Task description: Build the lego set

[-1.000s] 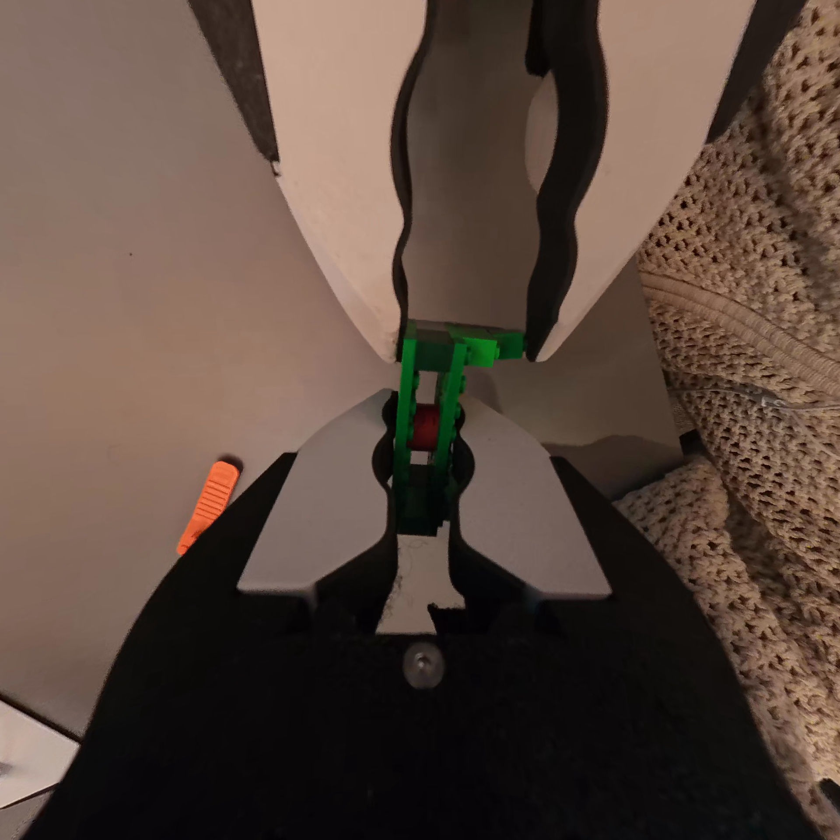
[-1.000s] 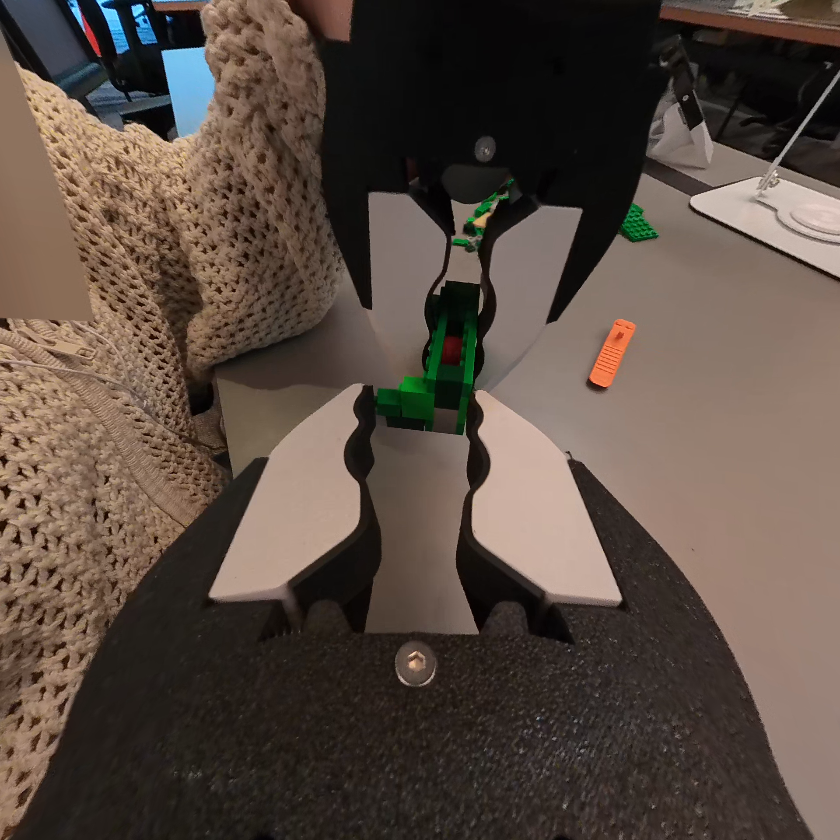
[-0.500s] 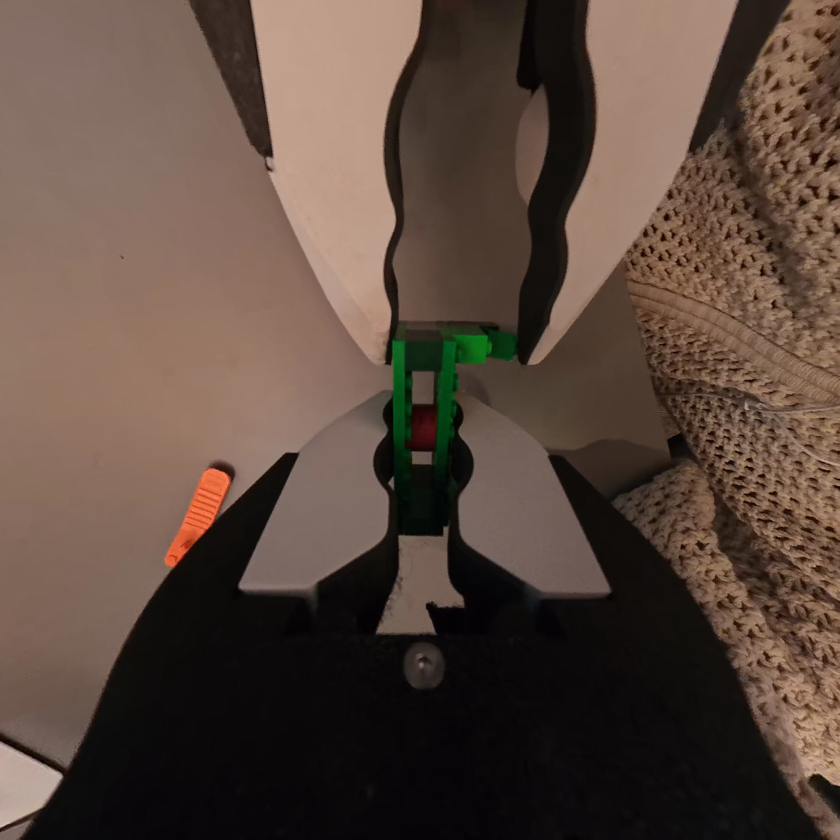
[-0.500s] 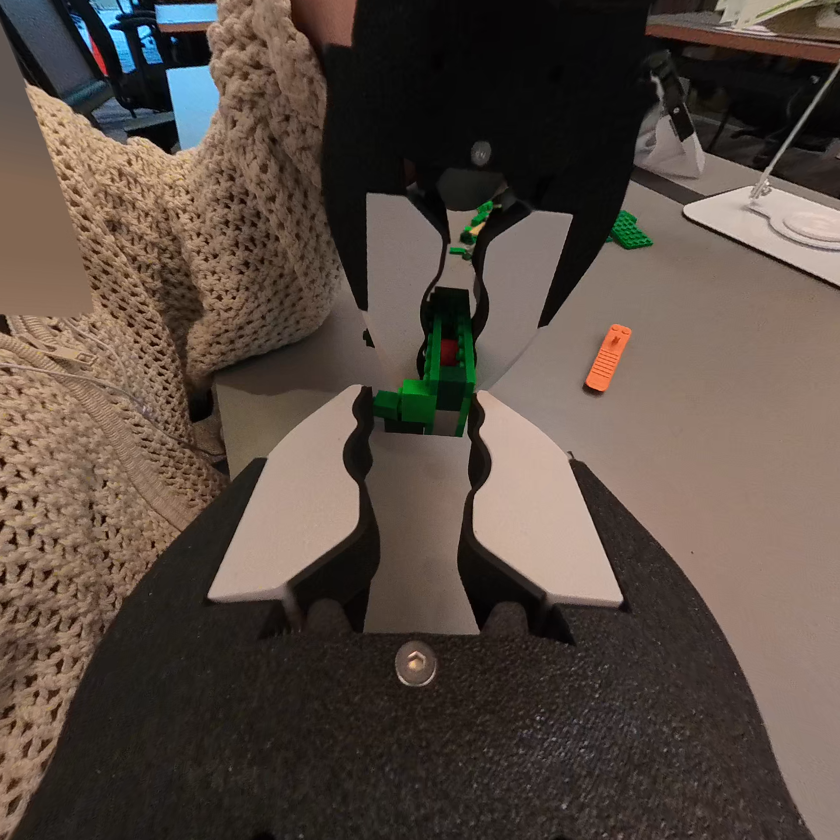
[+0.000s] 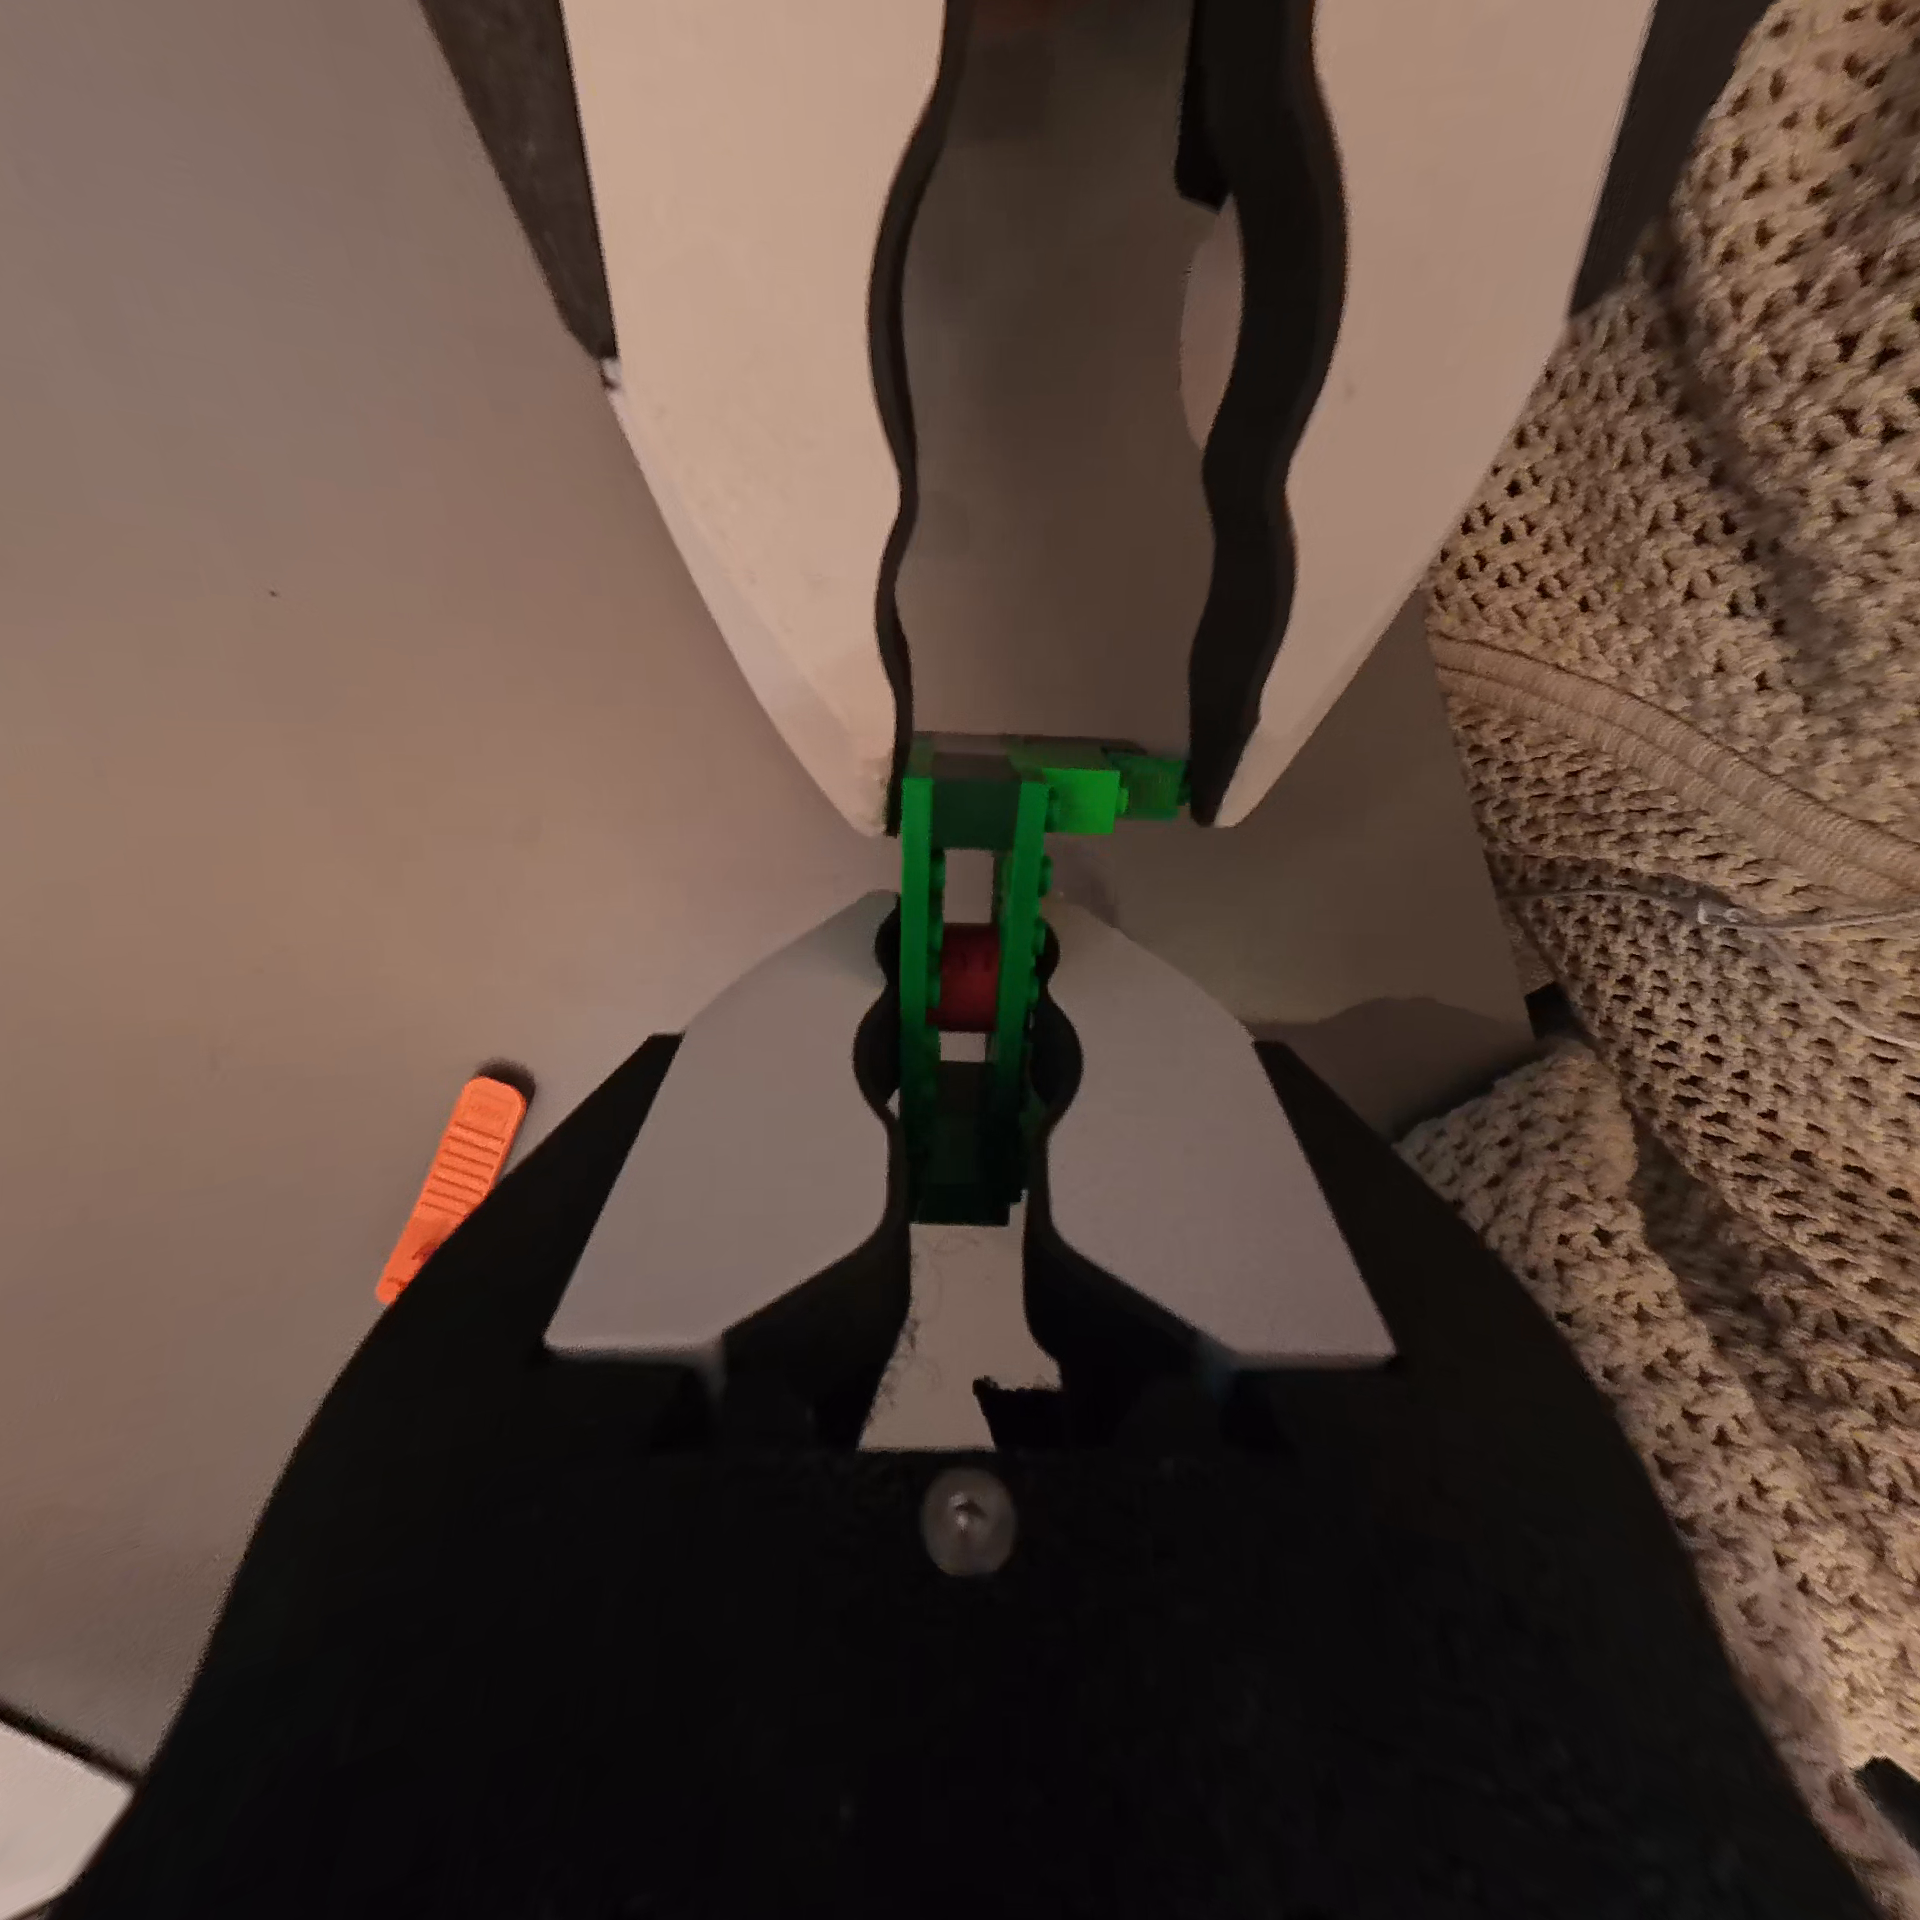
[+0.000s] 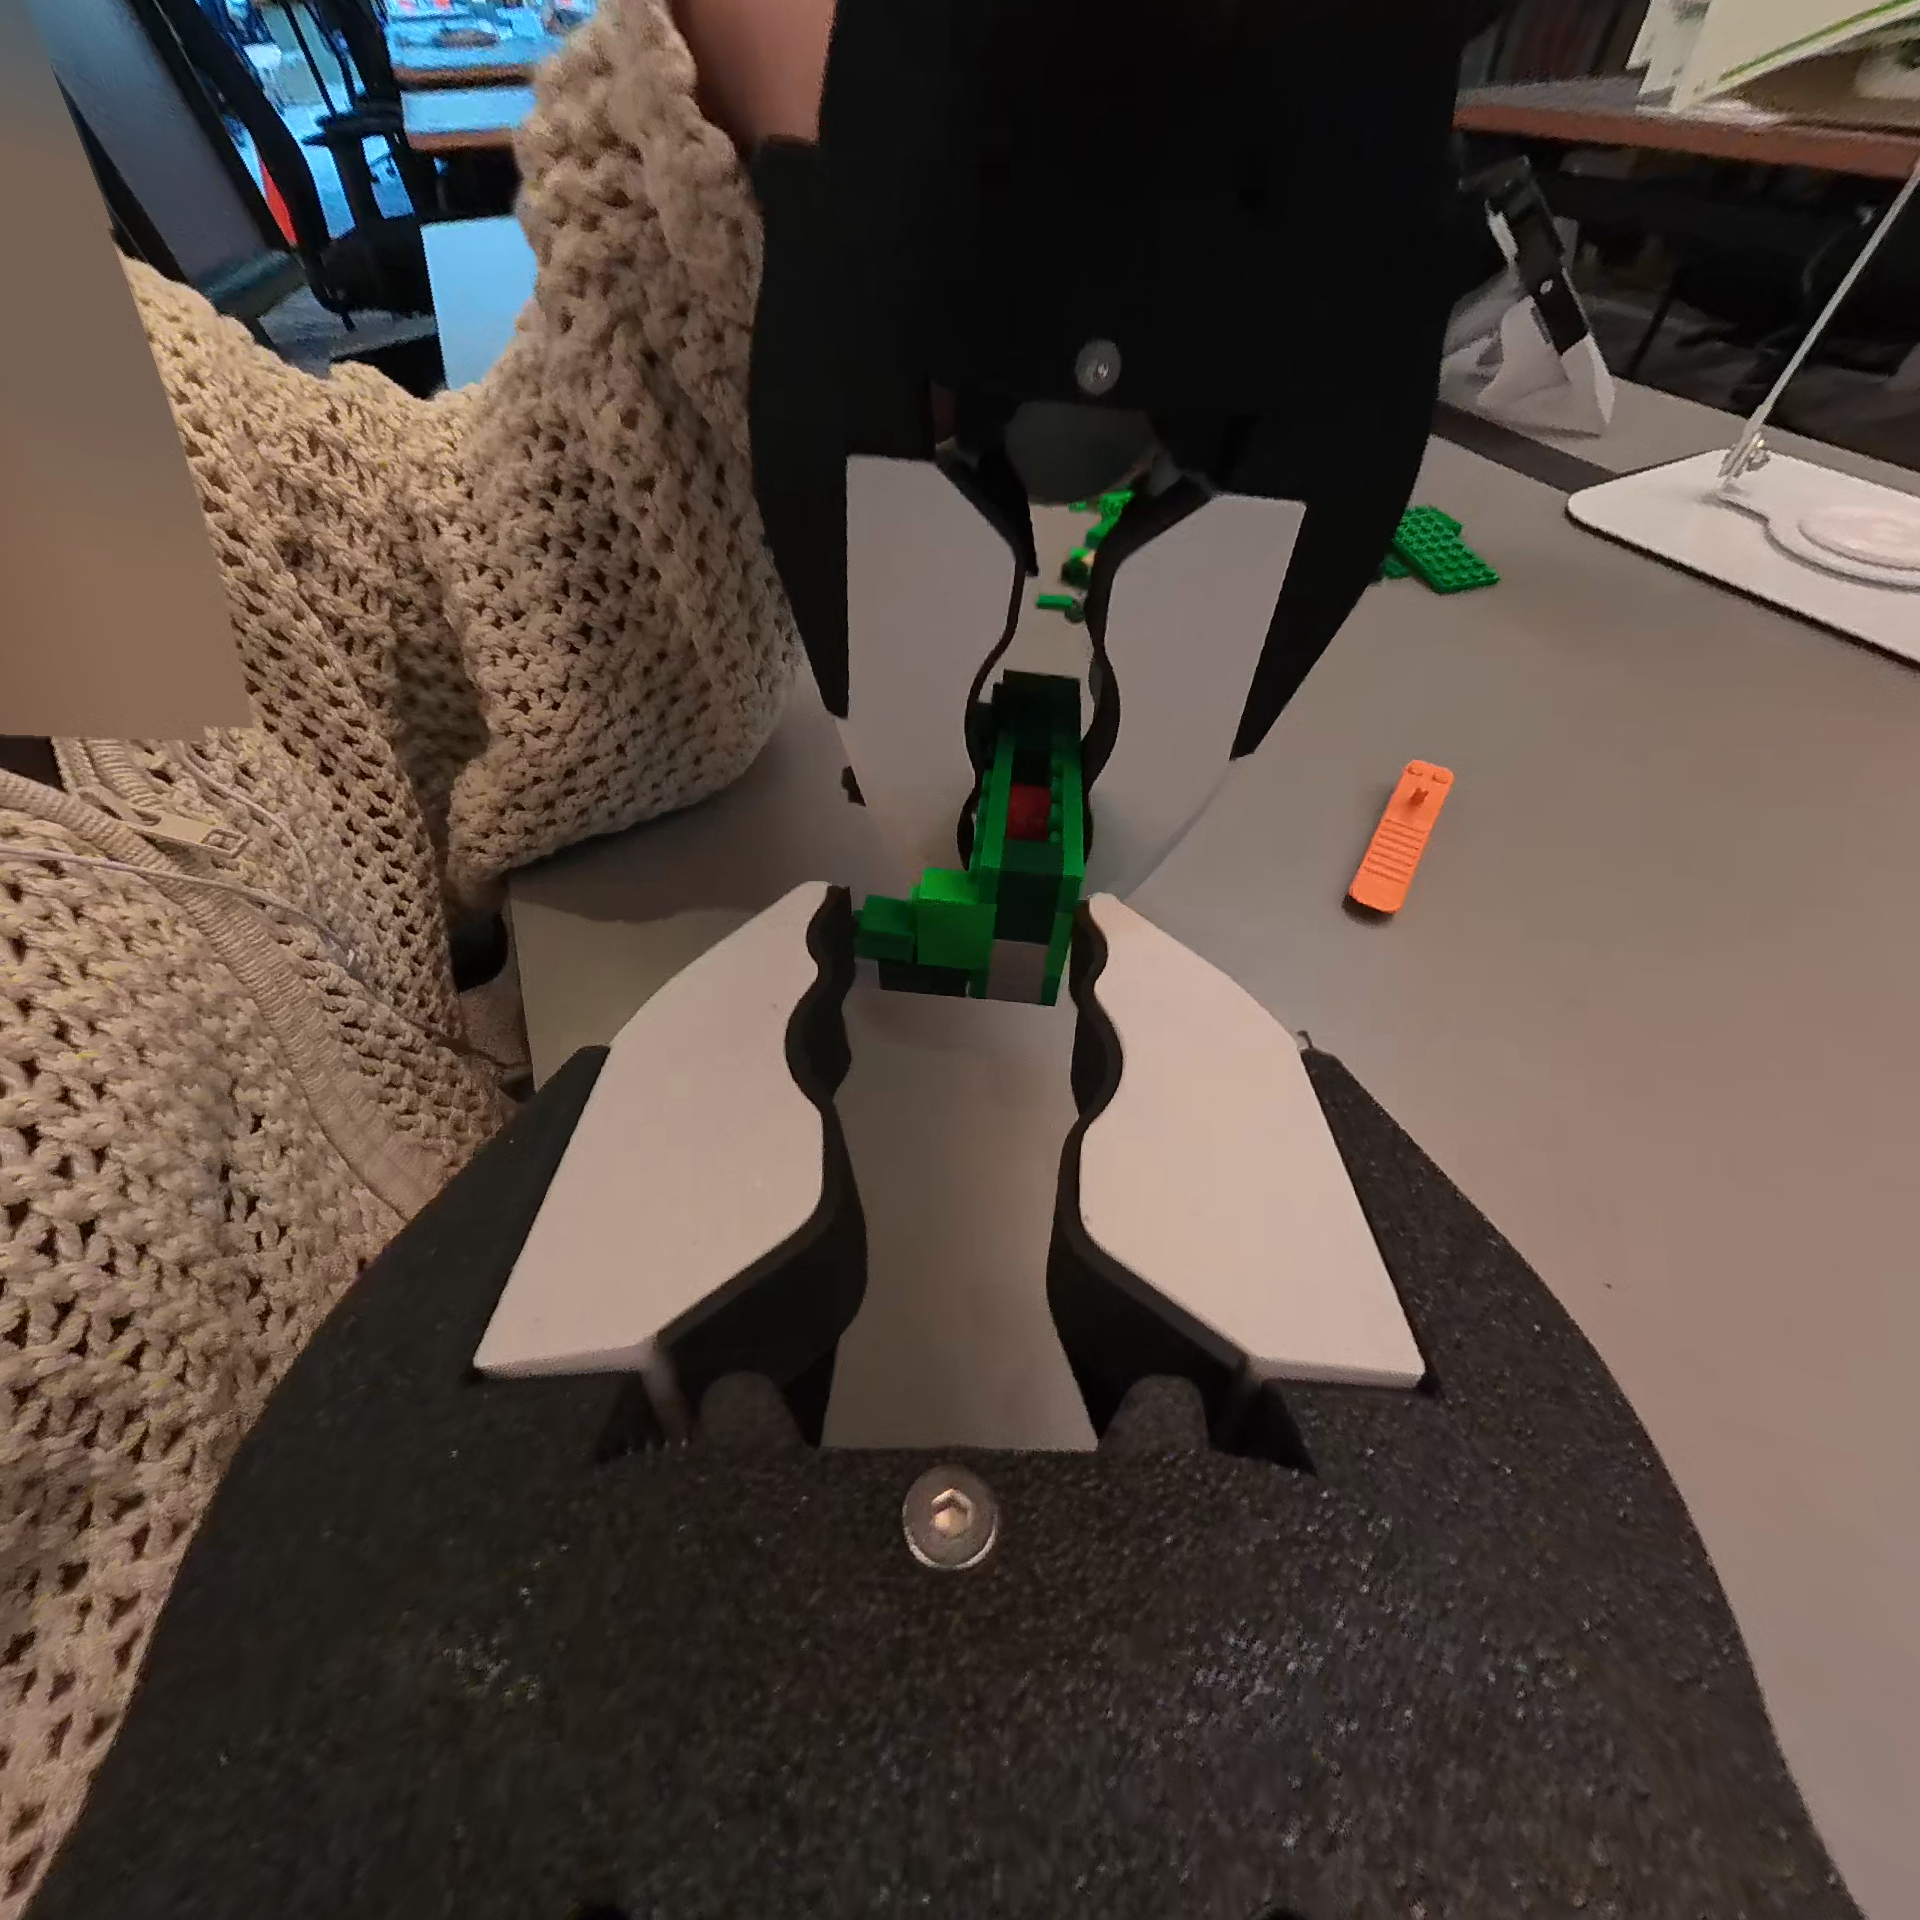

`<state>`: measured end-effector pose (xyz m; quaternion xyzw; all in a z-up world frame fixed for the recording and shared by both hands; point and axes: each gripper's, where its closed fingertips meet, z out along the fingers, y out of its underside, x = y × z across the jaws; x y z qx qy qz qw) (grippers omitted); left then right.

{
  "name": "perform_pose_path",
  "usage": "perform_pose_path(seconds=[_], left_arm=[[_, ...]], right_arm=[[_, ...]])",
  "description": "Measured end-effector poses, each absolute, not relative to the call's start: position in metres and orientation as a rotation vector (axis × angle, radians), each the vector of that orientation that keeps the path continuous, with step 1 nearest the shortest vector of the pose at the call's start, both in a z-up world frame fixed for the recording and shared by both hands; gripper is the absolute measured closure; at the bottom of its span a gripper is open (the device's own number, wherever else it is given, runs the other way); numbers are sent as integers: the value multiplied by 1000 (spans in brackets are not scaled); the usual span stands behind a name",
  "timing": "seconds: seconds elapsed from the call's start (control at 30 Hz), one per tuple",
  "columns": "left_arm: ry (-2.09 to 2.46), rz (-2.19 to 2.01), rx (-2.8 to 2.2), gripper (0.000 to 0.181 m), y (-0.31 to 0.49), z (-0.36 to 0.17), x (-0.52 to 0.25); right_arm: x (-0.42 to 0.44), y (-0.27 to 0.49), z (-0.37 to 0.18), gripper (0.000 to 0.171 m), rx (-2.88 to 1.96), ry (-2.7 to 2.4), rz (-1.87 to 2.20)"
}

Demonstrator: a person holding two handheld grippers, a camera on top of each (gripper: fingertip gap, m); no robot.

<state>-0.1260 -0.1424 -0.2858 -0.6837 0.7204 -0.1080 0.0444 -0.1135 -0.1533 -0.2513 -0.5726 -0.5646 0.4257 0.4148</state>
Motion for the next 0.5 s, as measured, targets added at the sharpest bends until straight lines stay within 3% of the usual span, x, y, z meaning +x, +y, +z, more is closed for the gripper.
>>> perform_pose_path(seconds=[0.17,0.5], left_arm=[[2162,-349,-2092,162,-135,-283,-131],[2138,-1157,-1564,162,-172,-218,-137]], right_arm=[[-114,-155,-238,103,-1376,-1387,1069],[-100,-154,-210,106,-1260,-1271,1072]])
